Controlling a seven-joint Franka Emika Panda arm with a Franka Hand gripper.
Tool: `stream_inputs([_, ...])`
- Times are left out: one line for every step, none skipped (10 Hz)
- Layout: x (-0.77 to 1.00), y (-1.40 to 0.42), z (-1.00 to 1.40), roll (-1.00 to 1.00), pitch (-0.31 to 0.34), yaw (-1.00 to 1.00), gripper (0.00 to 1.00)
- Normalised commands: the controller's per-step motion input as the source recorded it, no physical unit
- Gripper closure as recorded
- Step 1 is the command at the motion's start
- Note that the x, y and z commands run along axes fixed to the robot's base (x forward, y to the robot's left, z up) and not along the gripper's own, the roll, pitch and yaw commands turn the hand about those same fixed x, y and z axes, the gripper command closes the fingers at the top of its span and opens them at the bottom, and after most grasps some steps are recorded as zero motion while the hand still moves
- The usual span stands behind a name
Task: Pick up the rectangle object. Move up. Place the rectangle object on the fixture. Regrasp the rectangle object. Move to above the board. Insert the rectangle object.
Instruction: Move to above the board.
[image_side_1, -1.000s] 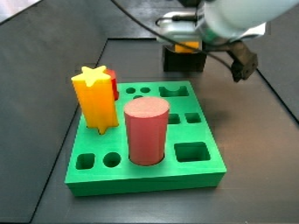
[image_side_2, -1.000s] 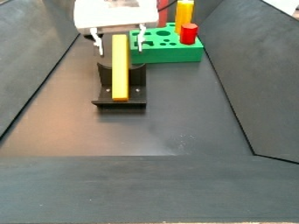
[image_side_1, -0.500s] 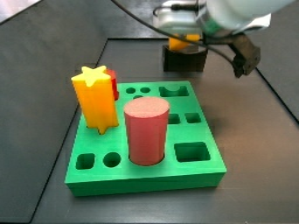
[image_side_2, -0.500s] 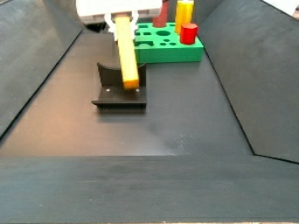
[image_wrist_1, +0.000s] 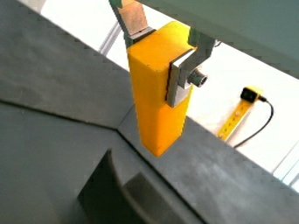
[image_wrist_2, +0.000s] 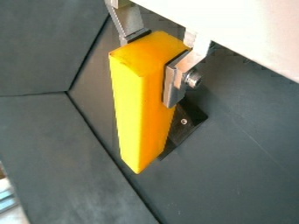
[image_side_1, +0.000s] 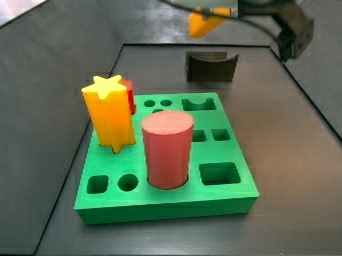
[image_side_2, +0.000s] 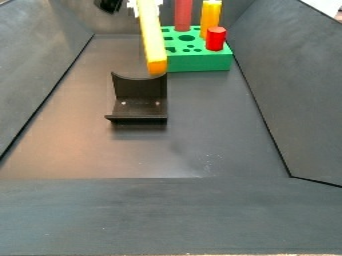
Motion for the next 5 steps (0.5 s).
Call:
stream_inputs([-0.14,-0.1,1.0,-0.04,-0.077,0.0,1.0])
stream_inputs([-0.14,-0.09,1.0,-0.04,-0.067,-0.02,1.0])
stream_inputs([-0.13,-0.07,1.0,-0.04,-0.051,-0.04,1.0])
stream_inputs([-0.12,-0.05,1.0,-0.05,-0.029,-0.05,1.0])
stream_inputs([-0.11,-0.04,0.9,-0.05,-0.007,-0.06,1.0])
